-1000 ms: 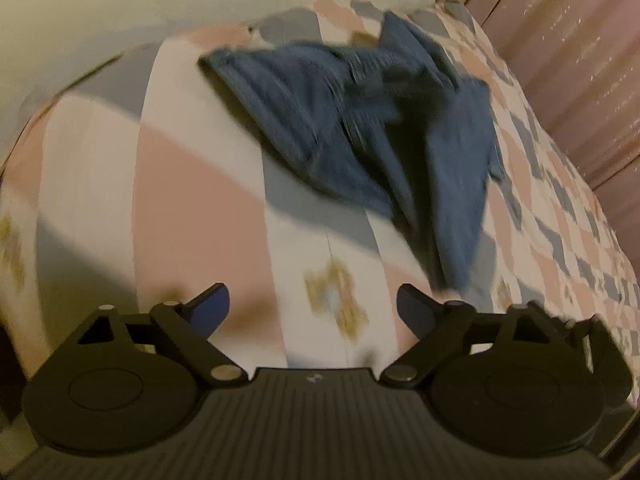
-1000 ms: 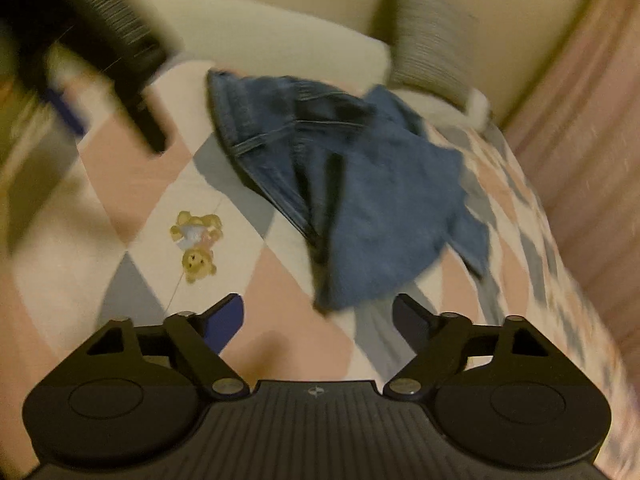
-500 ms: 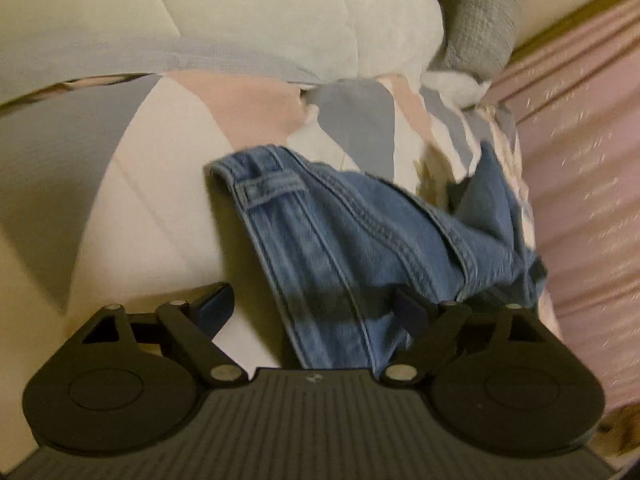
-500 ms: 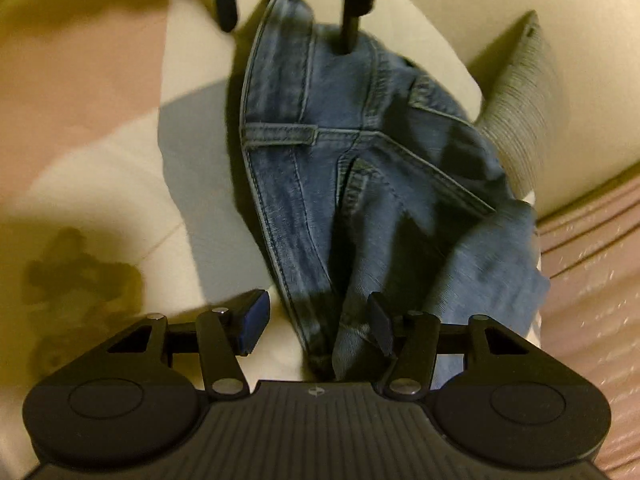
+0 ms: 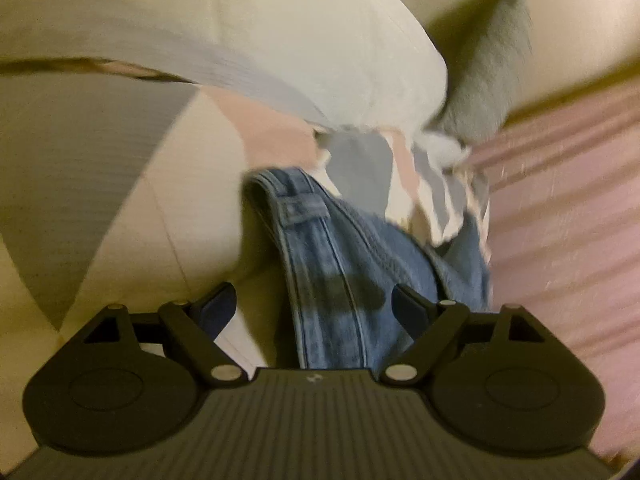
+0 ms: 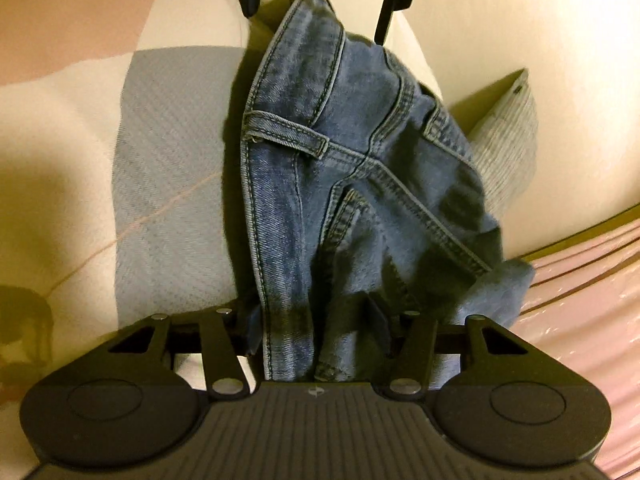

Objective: Fold clothes
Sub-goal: 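Grasp the jeans waistband with the right tool while the left tool grasps the waistband too, then lift the jeans by the waistband with both tools and shake them out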

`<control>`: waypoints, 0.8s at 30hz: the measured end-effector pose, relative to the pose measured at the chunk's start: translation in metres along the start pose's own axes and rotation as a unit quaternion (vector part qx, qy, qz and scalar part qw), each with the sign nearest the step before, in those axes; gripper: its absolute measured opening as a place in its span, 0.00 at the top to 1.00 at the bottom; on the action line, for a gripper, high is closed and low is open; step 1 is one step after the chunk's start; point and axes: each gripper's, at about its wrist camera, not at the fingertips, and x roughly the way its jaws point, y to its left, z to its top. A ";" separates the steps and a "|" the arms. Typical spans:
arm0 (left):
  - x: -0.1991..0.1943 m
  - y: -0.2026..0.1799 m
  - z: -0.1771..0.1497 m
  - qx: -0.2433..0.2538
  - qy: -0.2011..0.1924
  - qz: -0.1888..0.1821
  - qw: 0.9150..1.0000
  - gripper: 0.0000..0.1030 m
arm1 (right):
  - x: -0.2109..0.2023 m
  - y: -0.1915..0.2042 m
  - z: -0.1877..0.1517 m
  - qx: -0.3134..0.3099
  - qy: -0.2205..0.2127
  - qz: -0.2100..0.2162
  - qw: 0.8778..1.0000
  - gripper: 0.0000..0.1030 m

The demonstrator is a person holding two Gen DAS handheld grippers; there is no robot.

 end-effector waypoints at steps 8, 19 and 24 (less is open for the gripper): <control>0.040 -0.018 0.006 0.052 0.005 0.018 0.998 0.20 | -0.001 0.018 0.003 -0.055 -0.030 -0.008 0.998 0.59; -0.033 -0.090 0.000 0.151 -0.034 -0.030 0.988 0.87 | -0.045 -0.085 0.024 0.158 0.004 0.078 0.984 0.91; -0.124 -0.139 -0.023 0.206 -0.085 -0.060 0.973 0.91 | -0.130 -0.134 0.027 0.206 -0.038 0.069 0.975 0.92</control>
